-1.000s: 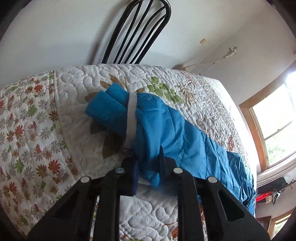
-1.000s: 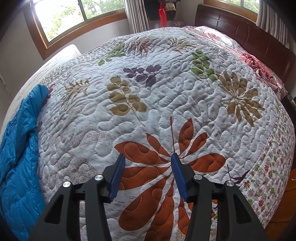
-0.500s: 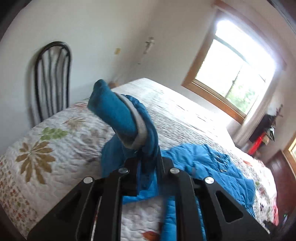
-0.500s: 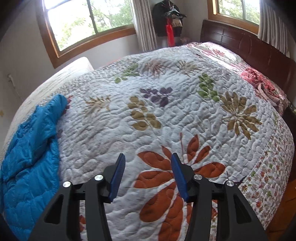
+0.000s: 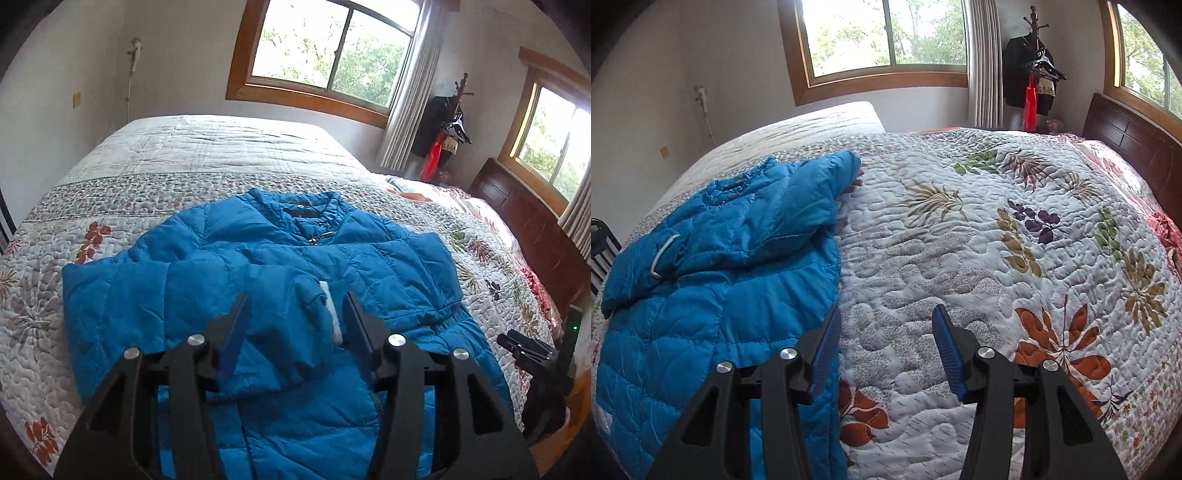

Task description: Fold large clothes

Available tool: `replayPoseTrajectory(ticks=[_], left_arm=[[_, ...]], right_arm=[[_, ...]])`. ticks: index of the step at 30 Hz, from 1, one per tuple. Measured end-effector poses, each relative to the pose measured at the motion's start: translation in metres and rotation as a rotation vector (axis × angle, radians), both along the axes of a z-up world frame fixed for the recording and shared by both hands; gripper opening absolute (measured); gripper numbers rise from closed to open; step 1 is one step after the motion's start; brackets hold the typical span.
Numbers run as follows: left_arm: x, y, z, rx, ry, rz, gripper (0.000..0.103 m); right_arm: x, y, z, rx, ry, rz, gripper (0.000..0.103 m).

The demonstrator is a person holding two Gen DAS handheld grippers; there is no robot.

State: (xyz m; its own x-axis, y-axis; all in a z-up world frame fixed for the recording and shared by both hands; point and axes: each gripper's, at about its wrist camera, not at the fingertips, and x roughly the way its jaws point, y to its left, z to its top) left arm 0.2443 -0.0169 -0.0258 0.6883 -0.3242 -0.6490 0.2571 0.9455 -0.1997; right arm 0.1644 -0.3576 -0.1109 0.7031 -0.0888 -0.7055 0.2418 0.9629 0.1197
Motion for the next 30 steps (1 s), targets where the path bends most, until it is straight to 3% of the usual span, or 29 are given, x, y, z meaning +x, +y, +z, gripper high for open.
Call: replayPoseTrajectory(ticks=[4,7,12,14,24,30], left_arm=[[0.002,0.034,-0.007,0.063,0.024,0.098,0.053],[0.009,0.059,-0.026,0.088,0.088,0.153,0.053],[0.03,0.079,-0.066,0.098,0.204,0.175,0.052],[0.034,0.078,-0.075,0.117,0.205,0.174,0.053],[0.024,0.086,-0.05,0.131,0.14,0.2,0.063],[0.029,0.093,-0.053,0.144,0.158,0.24,0.063]], right_arm=[[0.005,0.014,0.005,-0.003,0.003,0.052,0.052],[0.015,0.033,0.01,0.026,0.026,0.129,0.051],[0.043,0.071,0.023,0.086,0.078,0.273,0.051],[0.058,0.089,0.03,0.095,0.104,0.326,0.051],[0.148,0.176,0.029,0.11,0.238,0.473,0.052],[0.175,0.209,0.016,0.126,0.295,0.481,0.06]])
